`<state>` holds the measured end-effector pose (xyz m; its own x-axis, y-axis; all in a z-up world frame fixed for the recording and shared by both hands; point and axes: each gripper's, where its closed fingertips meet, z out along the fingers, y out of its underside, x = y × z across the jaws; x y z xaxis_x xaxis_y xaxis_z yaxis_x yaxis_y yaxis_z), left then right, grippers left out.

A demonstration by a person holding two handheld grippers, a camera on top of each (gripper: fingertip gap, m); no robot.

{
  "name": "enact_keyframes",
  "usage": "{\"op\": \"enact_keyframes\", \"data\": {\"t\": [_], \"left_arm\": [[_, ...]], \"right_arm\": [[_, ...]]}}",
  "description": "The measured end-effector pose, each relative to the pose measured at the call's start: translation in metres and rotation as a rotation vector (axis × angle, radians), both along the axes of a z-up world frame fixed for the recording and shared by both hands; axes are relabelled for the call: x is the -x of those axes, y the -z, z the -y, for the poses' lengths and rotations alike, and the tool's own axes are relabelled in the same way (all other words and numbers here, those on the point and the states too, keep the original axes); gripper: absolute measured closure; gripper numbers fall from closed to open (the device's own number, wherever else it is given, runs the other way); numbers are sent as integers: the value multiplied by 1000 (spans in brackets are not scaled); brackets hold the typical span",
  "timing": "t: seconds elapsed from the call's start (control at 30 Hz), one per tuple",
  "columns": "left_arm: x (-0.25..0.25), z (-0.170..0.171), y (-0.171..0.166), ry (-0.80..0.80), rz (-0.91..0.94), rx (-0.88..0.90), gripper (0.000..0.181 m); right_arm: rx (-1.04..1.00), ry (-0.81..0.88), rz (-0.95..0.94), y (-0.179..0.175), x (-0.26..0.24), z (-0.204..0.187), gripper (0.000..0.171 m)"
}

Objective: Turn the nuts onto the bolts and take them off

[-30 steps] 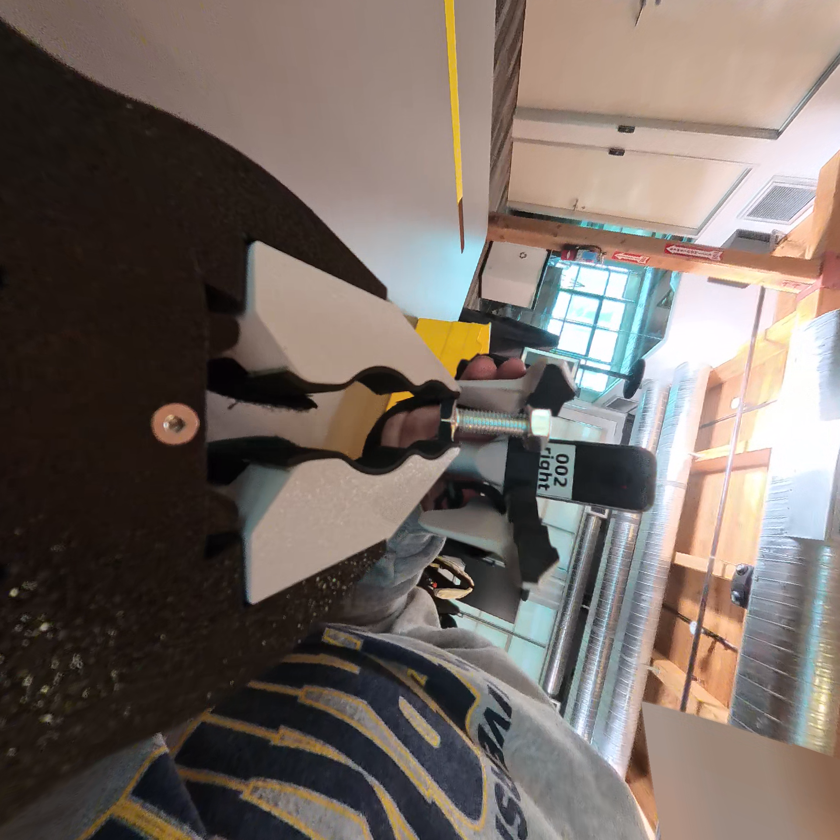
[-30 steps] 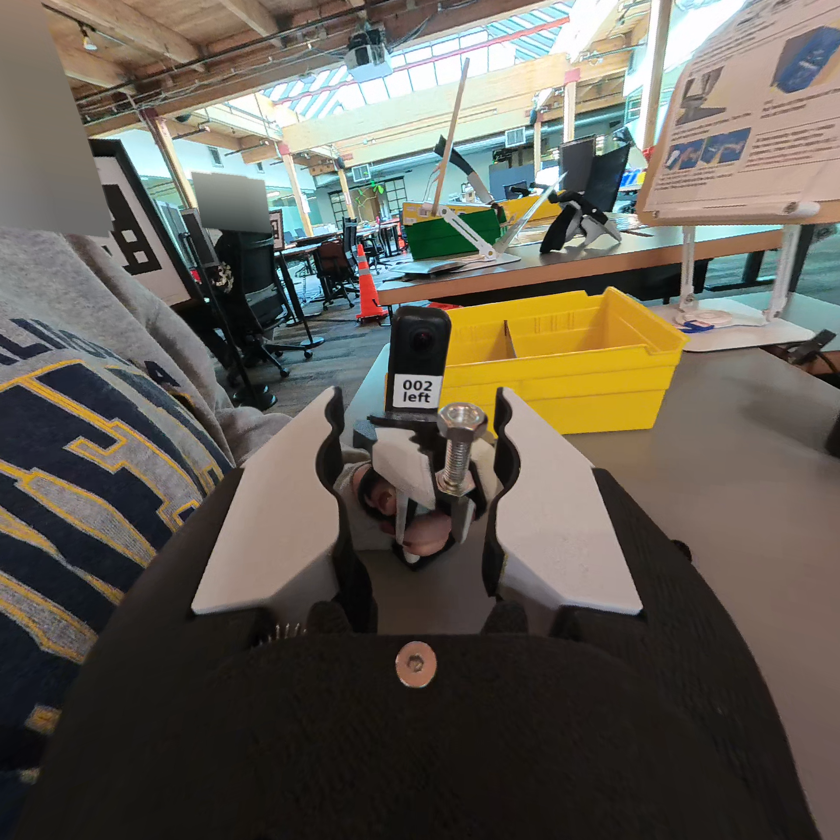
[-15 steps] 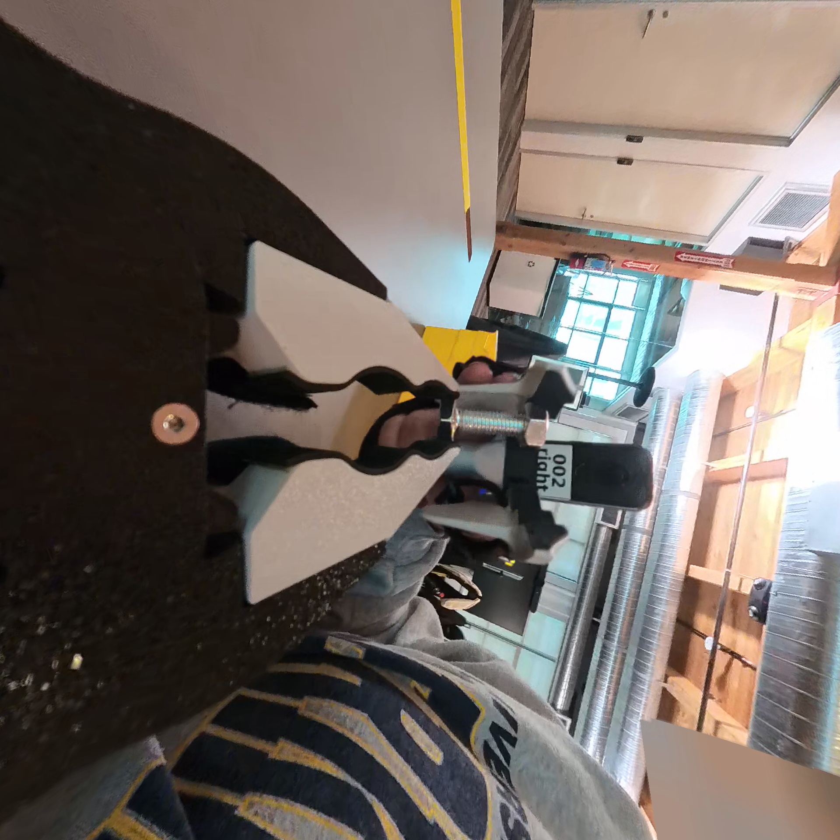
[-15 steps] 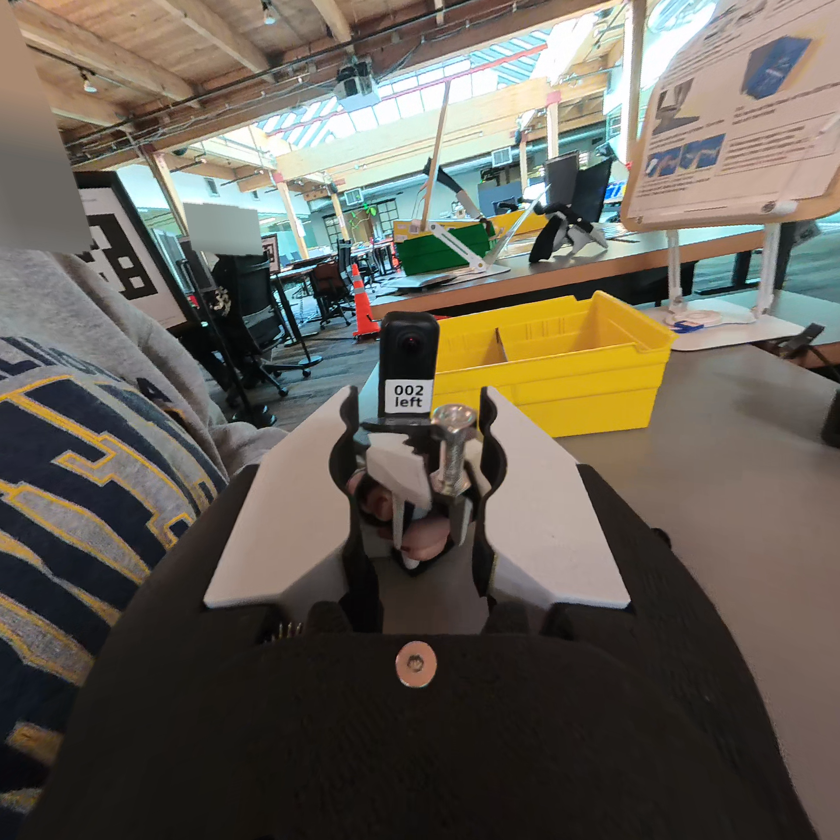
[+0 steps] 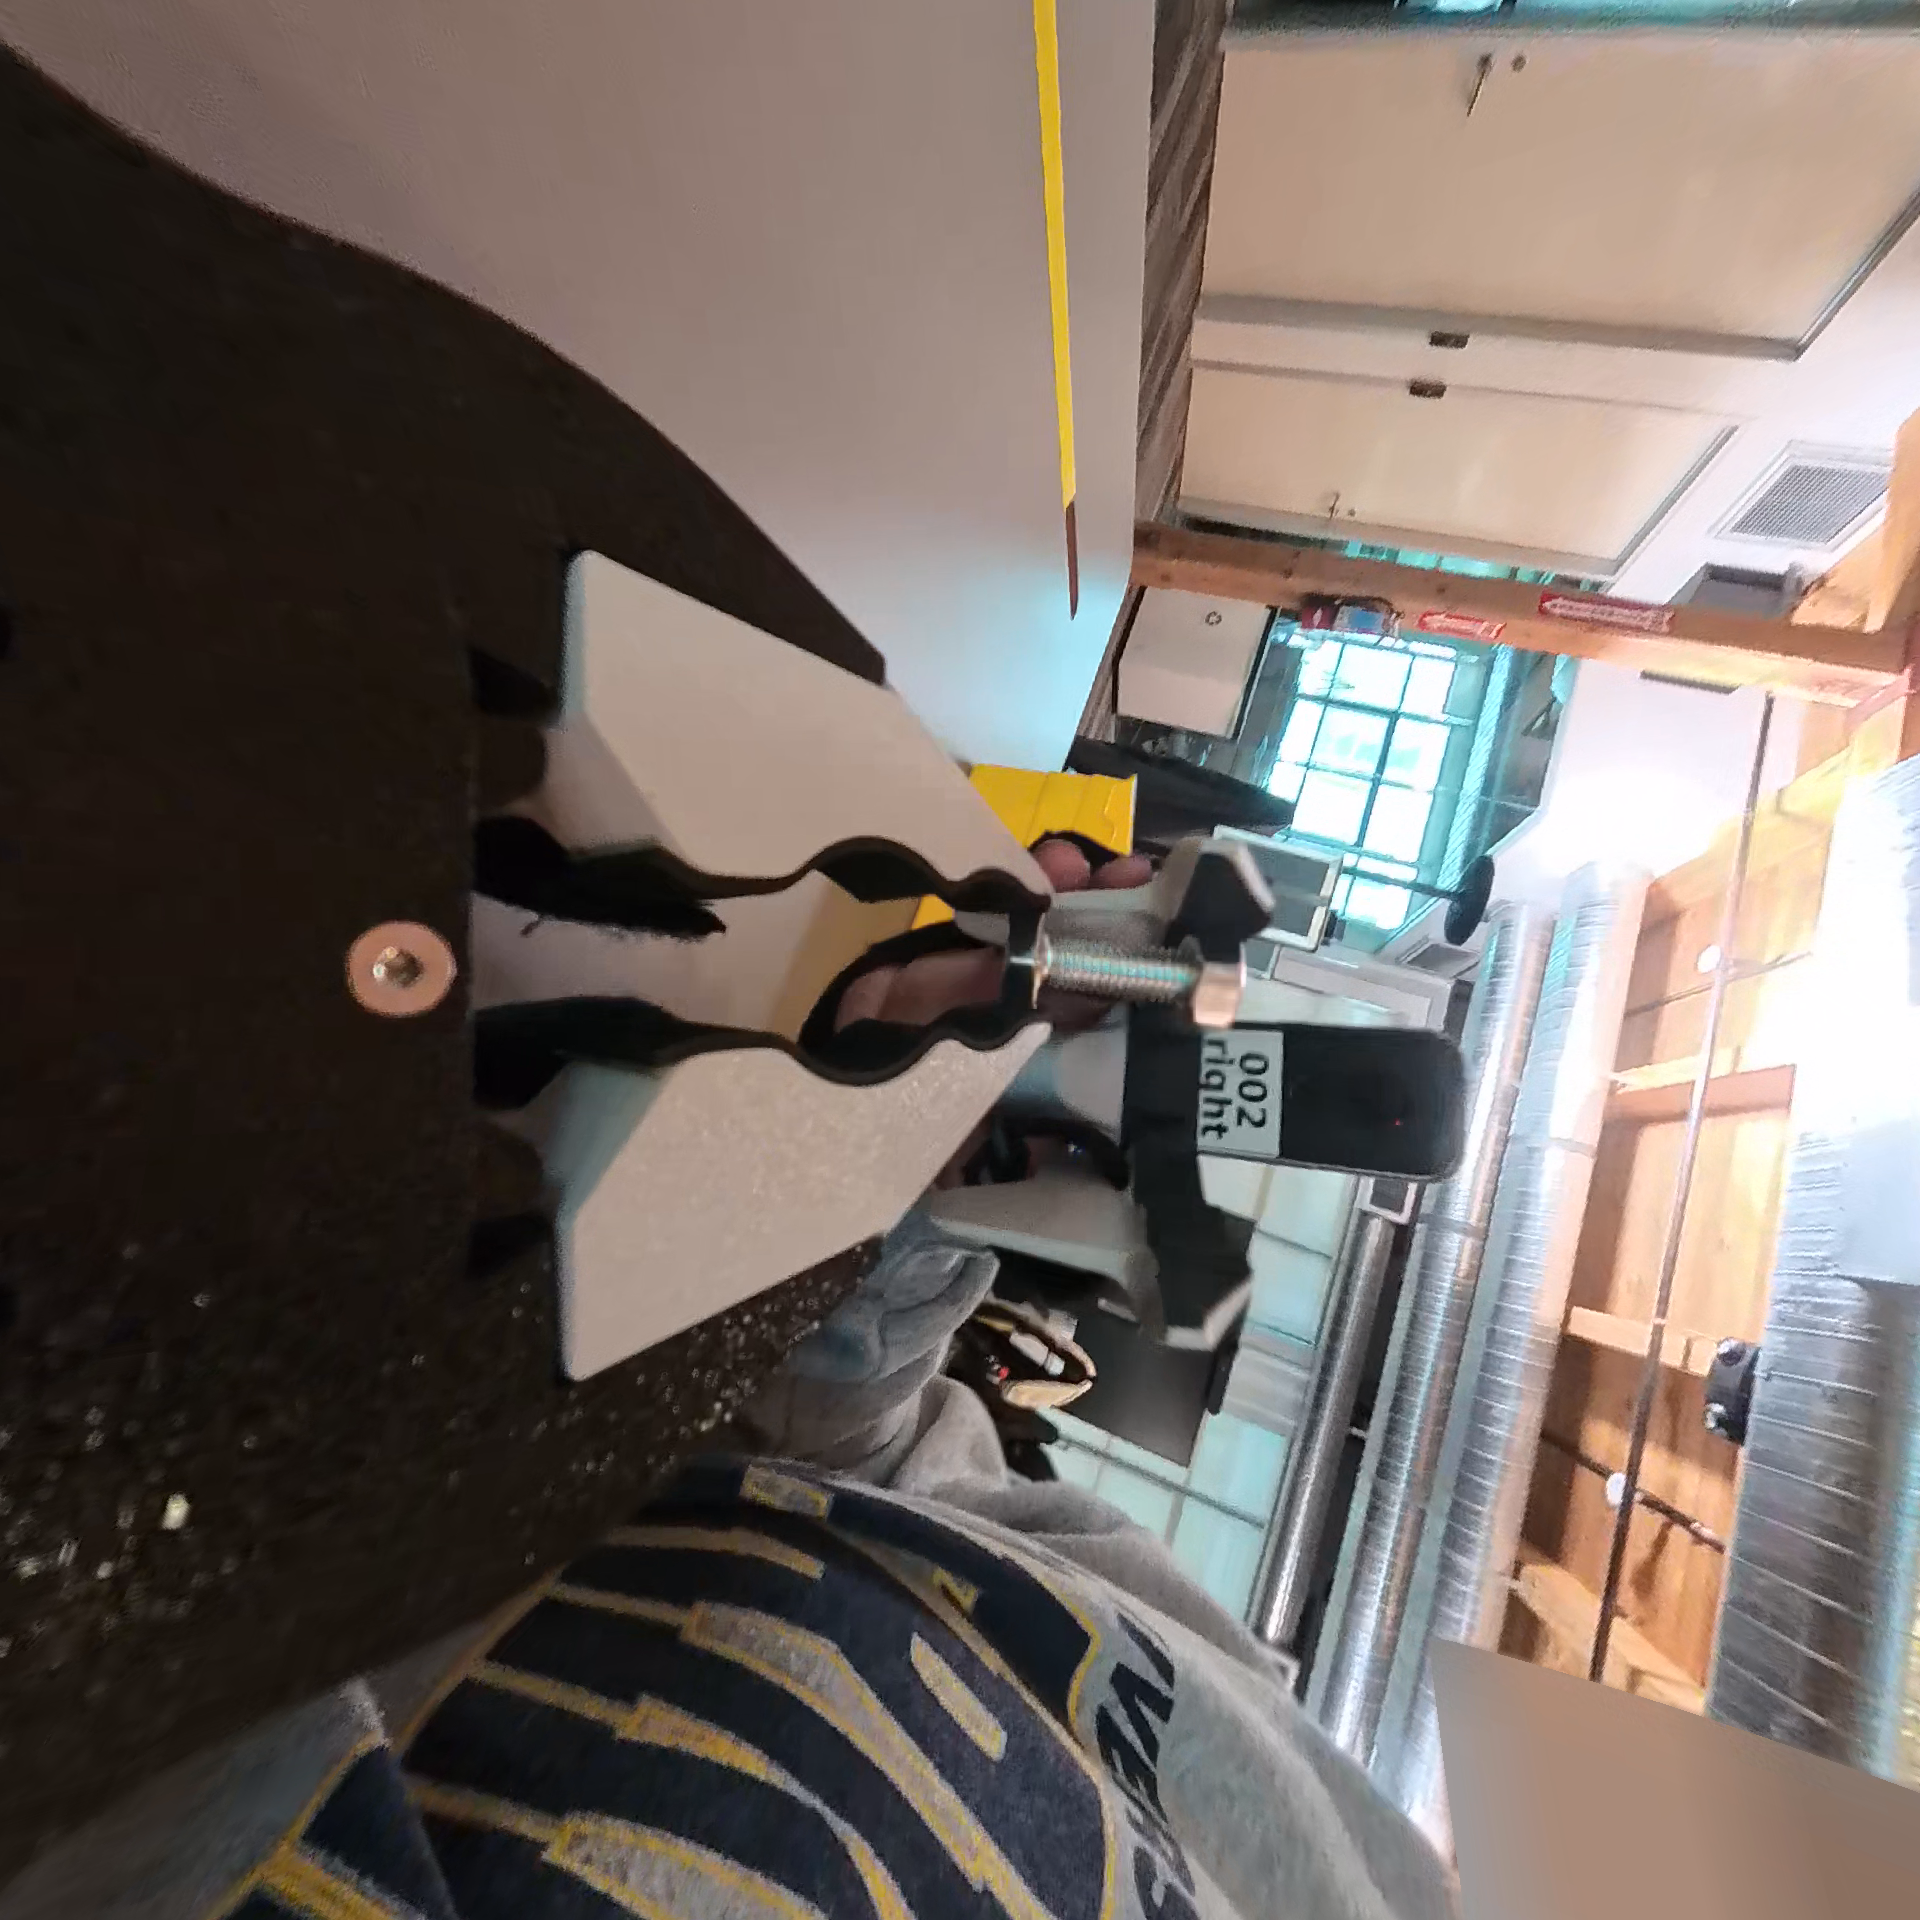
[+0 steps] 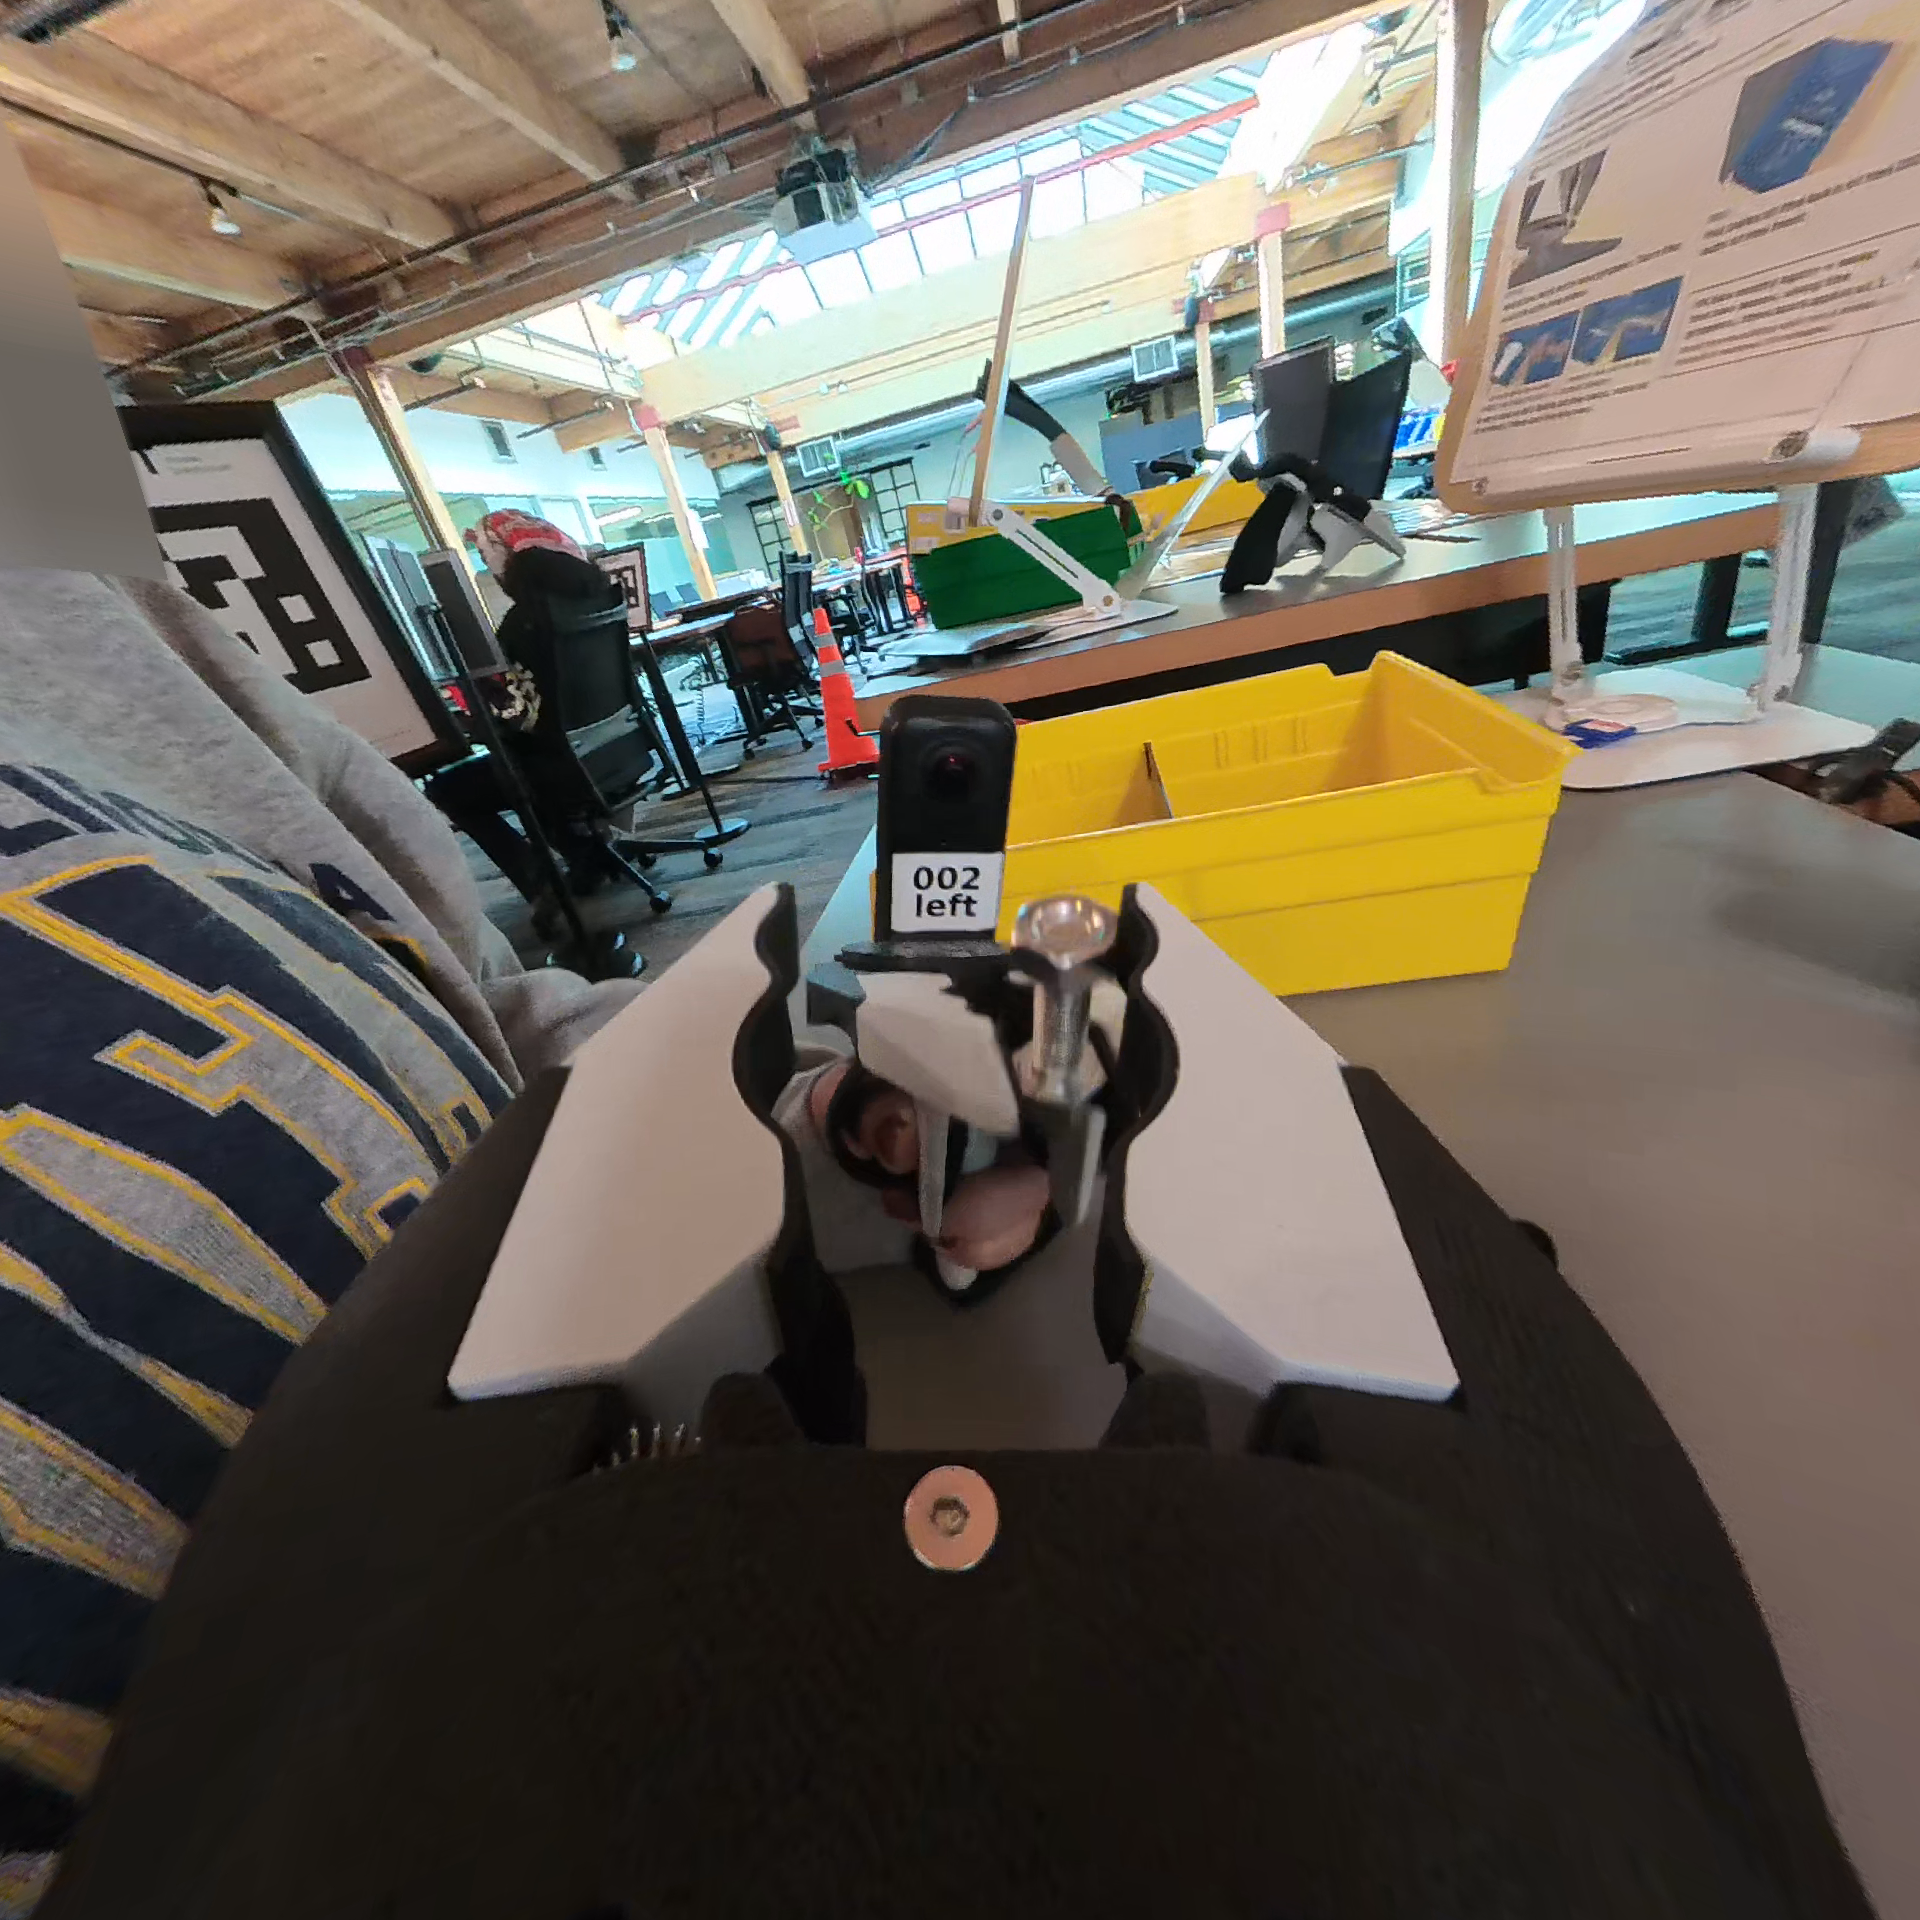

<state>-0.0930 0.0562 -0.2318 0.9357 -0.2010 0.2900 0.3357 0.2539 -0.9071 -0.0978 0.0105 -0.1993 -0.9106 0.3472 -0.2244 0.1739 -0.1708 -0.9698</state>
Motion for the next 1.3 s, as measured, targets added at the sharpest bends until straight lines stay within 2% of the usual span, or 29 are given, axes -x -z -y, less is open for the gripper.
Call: {"op": "enact_keyframes", "data": {"t": [0.13, 0.23, 0.33, 0.47, 0.5, 0.53, 0.63, 0.77, 0.87, 0.9, 0.93, 0.97, 1.07, 1.17, 1.3], "left_arm": [[18, 9, -3, -76, 57, -36, 166], [4, 2, 0, -7, 13, -4, 166], [-10, -6, 3, 49, -29, 32, 166], [6, 5, -2, -32, 7, -18, 166], [13, 9, -3, -71, 14, -25, 166], [20, 12, -3, -99, 35, -33, 166], [17, 12, -4, -54, 53, -40, 166], [-9, -5, 4, 50, -21, 37, 166], [4, 2, 0, -12, 17, -3, 166], [13, 8, -2, -56, 35, -25, 166], [20, 13, -4, -89, 61, -44, 166], [26, 15, -4, -100, 93, -53, 166], [6, 2, 0, -6, 36, 0, 166], [-14, -12, 4, 71, 6, 35, 166], [15, 6, -2, -74, 64, -30, 166]], "right_arm": [[14, 11, 15, 3, 0, -16, 115], [46, 53, 9, -1, 8, -18, 111], [25, 21, -6, -1, 6, -4, 111], [0, 1, -20, 2, -1, -3, 107], [-14, 3, -30, 4, -3, -9, 109], [-26, -6, -36, 6, -5, -14, 118], [13, 47, -26, 2, 4, -22, 111], [20, -5, -44, -3, 2, -2, 108], [-1, -10, -39, 1, -1, 0, 100], [5, -3, -39, 2, -2, -6, 102], [15, -15, -40, 3, -5, -12, 113], [32, -23, -34, 3, -6, -17, 117], [41, 26, -24, 2, 2, -19, 107], [30, -20, -33, -1, -1, -3, 105], [3, -19, -14, 6, -3, -9, 98]]}}
